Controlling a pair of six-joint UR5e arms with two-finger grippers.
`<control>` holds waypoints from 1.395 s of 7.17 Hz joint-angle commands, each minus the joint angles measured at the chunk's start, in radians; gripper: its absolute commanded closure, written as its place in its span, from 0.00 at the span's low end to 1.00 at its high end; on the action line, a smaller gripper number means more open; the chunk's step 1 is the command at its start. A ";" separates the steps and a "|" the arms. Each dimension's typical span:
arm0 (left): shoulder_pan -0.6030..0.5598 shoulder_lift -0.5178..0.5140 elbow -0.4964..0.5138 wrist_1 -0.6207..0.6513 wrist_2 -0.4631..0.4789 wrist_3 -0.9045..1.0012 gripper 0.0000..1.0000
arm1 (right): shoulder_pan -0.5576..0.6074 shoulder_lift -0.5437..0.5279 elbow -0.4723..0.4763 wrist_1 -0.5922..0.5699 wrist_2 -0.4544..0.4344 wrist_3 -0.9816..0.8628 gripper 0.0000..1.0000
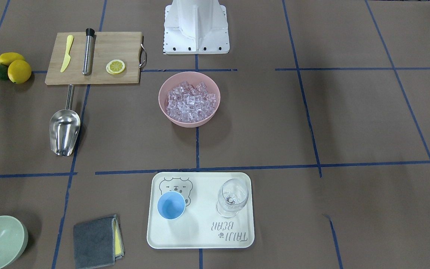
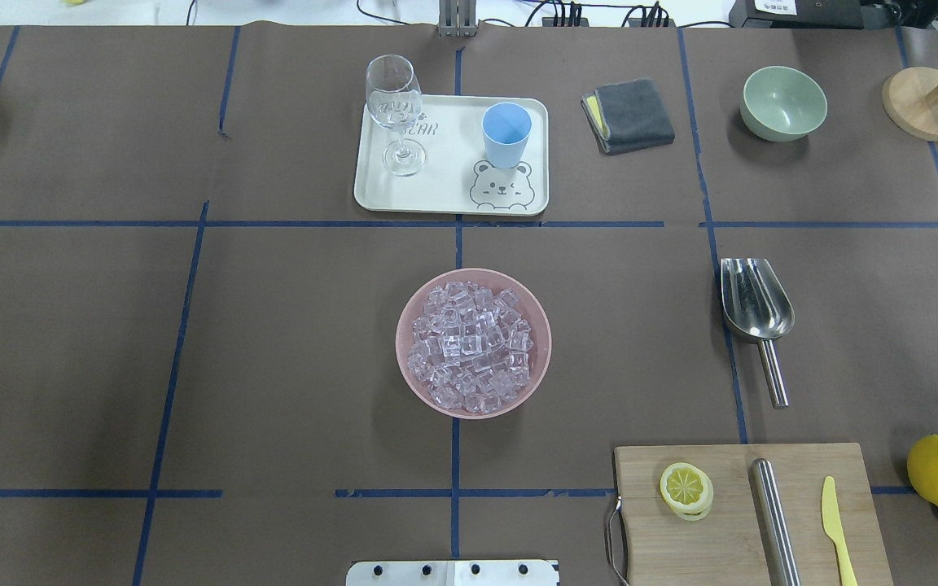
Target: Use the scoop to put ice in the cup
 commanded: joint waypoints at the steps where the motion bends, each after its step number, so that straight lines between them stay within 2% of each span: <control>1: 0.000 -0.004 -0.019 -0.012 0.001 0.006 0.00 | 0.001 0.002 0.004 0.001 0.000 -0.001 0.00; 5: 0.021 -0.021 -0.069 -0.019 0.000 0.002 0.00 | -0.001 0.010 0.008 0.001 -0.001 -0.001 0.00; 7: 0.137 -0.066 -0.105 -0.035 0.000 -0.003 0.00 | -0.001 0.016 0.019 0.004 -0.009 -0.001 0.00; 8: 0.206 -0.141 -0.122 -0.032 0.001 0.000 0.00 | -0.001 0.018 0.019 0.011 -0.010 -0.008 0.00; 10: 0.352 -0.264 -0.189 -0.064 0.014 0.003 0.00 | -0.001 0.004 0.017 0.103 -0.010 -0.014 0.00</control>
